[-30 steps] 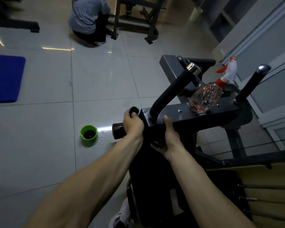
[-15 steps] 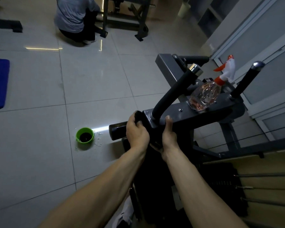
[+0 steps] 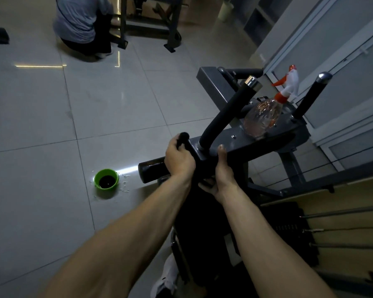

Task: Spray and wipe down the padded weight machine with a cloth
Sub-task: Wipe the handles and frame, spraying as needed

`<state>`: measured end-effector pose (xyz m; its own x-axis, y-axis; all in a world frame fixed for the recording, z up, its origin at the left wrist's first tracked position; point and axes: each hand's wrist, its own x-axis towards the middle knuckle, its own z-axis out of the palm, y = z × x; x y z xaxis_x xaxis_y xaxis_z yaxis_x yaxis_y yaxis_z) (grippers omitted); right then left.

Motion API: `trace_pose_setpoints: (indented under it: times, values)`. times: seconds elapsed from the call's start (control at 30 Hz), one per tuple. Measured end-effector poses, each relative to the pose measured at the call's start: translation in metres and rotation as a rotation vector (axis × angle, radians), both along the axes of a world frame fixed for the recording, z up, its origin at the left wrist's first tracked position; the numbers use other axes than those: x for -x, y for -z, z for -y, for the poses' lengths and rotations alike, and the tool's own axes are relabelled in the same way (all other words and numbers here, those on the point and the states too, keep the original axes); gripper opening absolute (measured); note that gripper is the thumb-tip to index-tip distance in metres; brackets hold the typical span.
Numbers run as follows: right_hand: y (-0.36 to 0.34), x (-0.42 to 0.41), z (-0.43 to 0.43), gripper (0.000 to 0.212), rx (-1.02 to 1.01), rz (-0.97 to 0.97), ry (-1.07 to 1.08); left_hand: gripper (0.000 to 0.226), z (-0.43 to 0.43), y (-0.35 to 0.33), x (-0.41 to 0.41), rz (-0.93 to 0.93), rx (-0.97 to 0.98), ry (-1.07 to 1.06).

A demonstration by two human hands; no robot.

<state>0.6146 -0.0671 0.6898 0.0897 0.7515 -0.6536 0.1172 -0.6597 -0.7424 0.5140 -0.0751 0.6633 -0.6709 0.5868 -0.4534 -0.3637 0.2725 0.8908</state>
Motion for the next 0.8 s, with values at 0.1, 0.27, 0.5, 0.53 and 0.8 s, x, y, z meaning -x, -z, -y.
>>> trace_pose_setpoints:
  times: [0.1, 0.27, 0.5, 0.53, 0.8]
  values:
    - [-0.002, 0.002, 0.001, 0.093, -0.001, 0.030, 0.006, 0.042, 0.040, -0.009, -0.024, -0.065, -0.002, 0.054]
    - [-0.014, -0.002, 0.003, 0.097, 0.038, 0.110, 0.002, 0.035, 0.088, -0.012, -0.025, -0.022, -0.028, 0.296]
    - [-0.062, -0.021, -0.003, 0.035, -0.287, 0.221, 0.191, 0.017, 0.029, -0.091, 0.040, -0.039, -0.110, 0.167]
    - [-0.069, -0.024, -0.007, 0.042, -0.309, 0.226, 0.206, 0.017, 0.017, -0.098, 0.044, -0.042, -0.118, 0.182]
    - [-0.096, -0.043, -0.085, 0.073, -0.570, 0.378, 0.238, 0.016, -0.060, -0.142, 0.053, 0.144, -0.153, 0.349]
